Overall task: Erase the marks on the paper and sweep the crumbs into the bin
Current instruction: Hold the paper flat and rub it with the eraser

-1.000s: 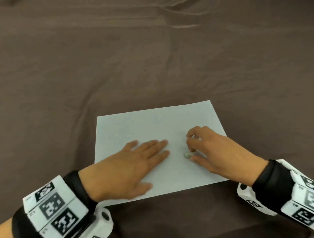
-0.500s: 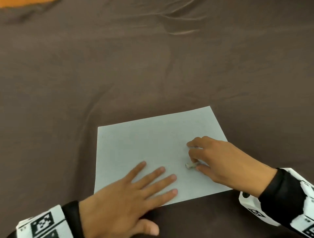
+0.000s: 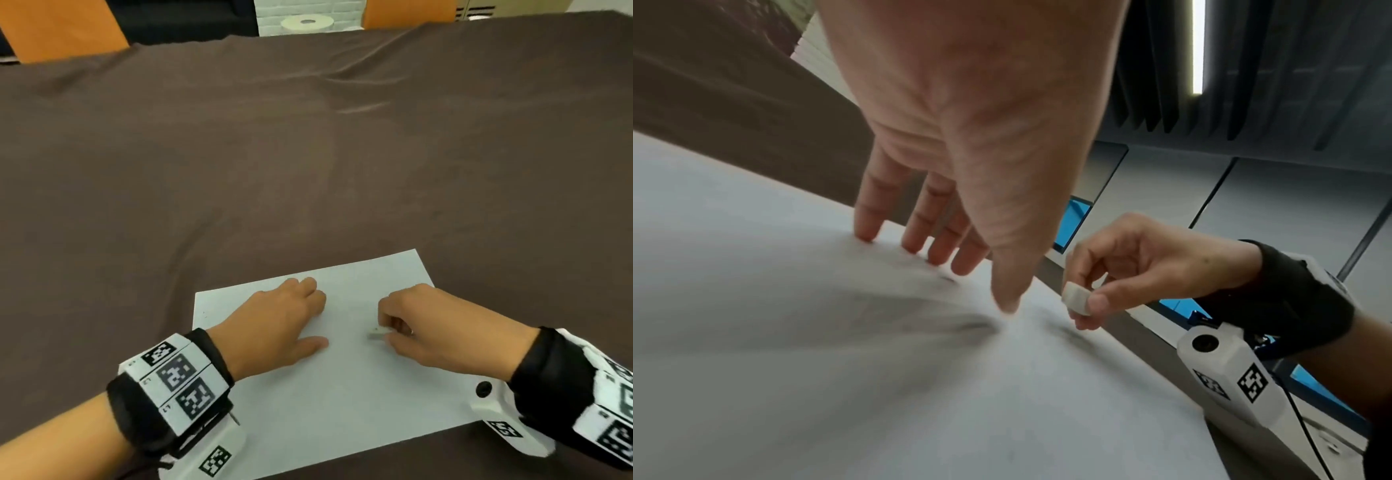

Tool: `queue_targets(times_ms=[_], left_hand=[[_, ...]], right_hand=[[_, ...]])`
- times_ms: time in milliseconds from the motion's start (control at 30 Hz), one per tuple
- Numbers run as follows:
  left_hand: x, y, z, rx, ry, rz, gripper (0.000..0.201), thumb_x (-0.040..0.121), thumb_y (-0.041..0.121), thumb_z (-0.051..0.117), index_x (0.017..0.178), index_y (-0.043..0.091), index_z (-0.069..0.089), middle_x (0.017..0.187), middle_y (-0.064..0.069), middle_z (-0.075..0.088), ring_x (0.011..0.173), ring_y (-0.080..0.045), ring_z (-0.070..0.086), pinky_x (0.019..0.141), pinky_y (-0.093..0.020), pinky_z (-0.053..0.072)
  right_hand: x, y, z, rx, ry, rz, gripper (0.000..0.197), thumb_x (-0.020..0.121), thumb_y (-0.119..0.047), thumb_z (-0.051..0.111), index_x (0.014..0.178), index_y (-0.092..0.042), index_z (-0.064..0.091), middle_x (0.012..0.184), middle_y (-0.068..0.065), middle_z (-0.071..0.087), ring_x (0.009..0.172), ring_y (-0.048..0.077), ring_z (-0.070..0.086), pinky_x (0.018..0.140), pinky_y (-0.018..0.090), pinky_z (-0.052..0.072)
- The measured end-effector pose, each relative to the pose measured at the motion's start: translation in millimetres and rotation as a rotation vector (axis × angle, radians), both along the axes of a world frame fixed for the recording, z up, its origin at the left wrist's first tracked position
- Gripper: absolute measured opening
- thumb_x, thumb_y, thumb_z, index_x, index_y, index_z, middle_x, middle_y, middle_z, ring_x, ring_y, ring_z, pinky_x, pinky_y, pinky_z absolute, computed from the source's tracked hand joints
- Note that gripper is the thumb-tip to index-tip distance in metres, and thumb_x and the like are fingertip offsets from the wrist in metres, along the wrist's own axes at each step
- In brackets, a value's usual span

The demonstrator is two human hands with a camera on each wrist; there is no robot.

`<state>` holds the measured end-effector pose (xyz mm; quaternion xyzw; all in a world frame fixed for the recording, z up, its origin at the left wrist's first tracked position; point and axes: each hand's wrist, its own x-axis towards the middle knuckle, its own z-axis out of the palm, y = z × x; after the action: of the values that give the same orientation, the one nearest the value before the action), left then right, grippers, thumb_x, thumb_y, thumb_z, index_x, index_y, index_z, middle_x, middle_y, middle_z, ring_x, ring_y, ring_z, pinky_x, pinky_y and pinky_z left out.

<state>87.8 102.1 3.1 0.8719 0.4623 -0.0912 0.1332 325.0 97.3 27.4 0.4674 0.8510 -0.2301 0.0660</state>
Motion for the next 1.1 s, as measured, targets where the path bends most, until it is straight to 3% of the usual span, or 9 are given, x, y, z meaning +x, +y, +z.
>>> queue_targets(times_ms=[100, 267, 367, 500, 600, 733, 833, 933, 1100], left_hand=[[14, 16, -3, -0.007, 0.07, 0.015, 0.065, 0.087, 0.065, 0.054, 0.136, 0.027, 0.037, 0.122, 0.004, 0.034, 0.106, -0.016, 0.038, 0.087, -0.035, 0.044], [21, 29, -6, -0.037, 0.097, 0.029, 0.071, 0.078, 0.066, 0.064, 0.131, 0.03, 0.033, 0.141, 0.005, 0.023, 0.117, -0.021, 0.029, 0.091, -0.046, 0.041], [21, 33, -11, -0.06, 0.13, 0.029, 0.086, 0.076, 0.068, 0.065, 0.143, 0.041, 0.02, 0.147, 0.004, 0.016, 0.125, -0.024, 0.024, 0.091, -0.047, 0.038], [21, 38, -19, -0.185, 0.164, 0.093, 0.102, 0.077, 0.068, 0.065, 0.146, 0.056, -0.01, 0.159, 0.004, -0.02, 0.146, -0.031, -0.011, 0.104, -0.071, 0.021], [19, 42, -21, -0.279, 0.153, 0.135, 0.108, 0.074, 0.069, 0.067, 0.14, 0.063, -0.017, 0.155, 0.007, -0.037, 0.144, -0.034, -0.029, 0.103, -0.079, 0.009], [20, 44, -20, -0.309, 0.16, 0.133, 0.111, 0.073, 0.068, 0.07, 0.141, 0.063, -0.018, 0.153, 0.007, -0.041, 0.142, -0.038, -0.032, 0.101, -0.081, 0.008], [21, 45, -20, -0.319, 0.178, 0.128, 0.115, 0.071, 0.068, 0.071, 0.14, 0.063, -0.02, 0.152, 0.007, -0.042, 0.141, -0.038, -0.033, 0.1, -0.082, 0.008], [22, 45, -20, -0.331, 0.184, 0.127, 0.115, 0.071, 0.068, 0.072, 0.139, 0.063, -0.021, 0.151, 0.006, -0.043, 0.141, -0.038, -0.034, 0.1, -0.082, 0.007], [22, 45, -17, -0.339, 0.192, 0.122, 0.114, 0.073, 0.067, 0.071, 0.141, 0.061, -0.021, 0.151, 0.006, -0.044, 0.14, -0.038, -0.034, 0.101, -0.081, 0.007]], right_hand=[[-7, 20, 1, 0.025, 0.014, -0.013, 0.007, 0.088, -0.023, 0.052, 0.085, -0.018, 0.057, 0.078, -0.003, 0.059, 0.071, 0.02, 0.055, 0.061, 0.034, 0.047], [-18, 47, -10, 0.026, -0.003, -0.002, 0.013, 0.089, -0.024, 0.052, 0.093, -0.016, 0.061, 0.084, -0.003, 0.057, 0.078, 0.015, 0.05, 0.061, 0.022, 0.039], [-26, 53, -15, 0.008, 0.007, 0.023, 0.013, 0.087, -0.02, 0.053, 0.093, -0.011, 0.061, 0.085, 0.0, 0.059, 0.075, 0.015, 0.049, 0.058, 0.017, 0.036], [-29, 59, -15, 0.017, -0.021, 0.047, 0.014, 0.09, -0.022, 0.053, 0.086, -0.009, 0.056, 0.083, -0.002, 0.057, 0.076, 0.016, 0.052, 0.061, 0.02, 0.039], [-31, 58, -12, 0.089, -0.097, 0.045, 0.013, 0.093, -0.027, 0.048, 0.093, -0.015, 0.053, 0.093, 0.002, 0.06, 0.081, 0.022, 0.056, 0.067, 0.031, 0.043], [-41, 31, -19, 0.053, -0.111, 0.193, 0.018, 0.095, -0.034, 0.043, 0.098, -0.019, 0.052, 0.097, 0.0, 0.06, 0.081, 0.022, 0.053, 0.068, 0.031, 0.035], [-33, 48, -15, 0.101, -0.136, 0.097, 0.019, 0.095, -0.036, 0.044, 0.106, -0.023, 0.053, 0.092, -0.004, 0.058, 0.082, 0.019, 0.053, 0.071, 0.032, 0.04], [-30, 51, -19, 0.169, -0.152, 0.082, 0.024, 0.097, -0.036, 0.042, 0.114, -0.023, 0.051, 0.087, -0.004, 0.055, 0.079, 0.019, 0.05, 0.068, 0.031, 0.035], [-33, 46, -18, 0.047, -0.129, 0.126, 0.015, 0.095, -0.039, 0.044, 0.105, -0.03, 0.051, 0.079, -0.009, 0.047, 0.085, 0.02, 0.054, 0.068, 0.03, 0.034]])
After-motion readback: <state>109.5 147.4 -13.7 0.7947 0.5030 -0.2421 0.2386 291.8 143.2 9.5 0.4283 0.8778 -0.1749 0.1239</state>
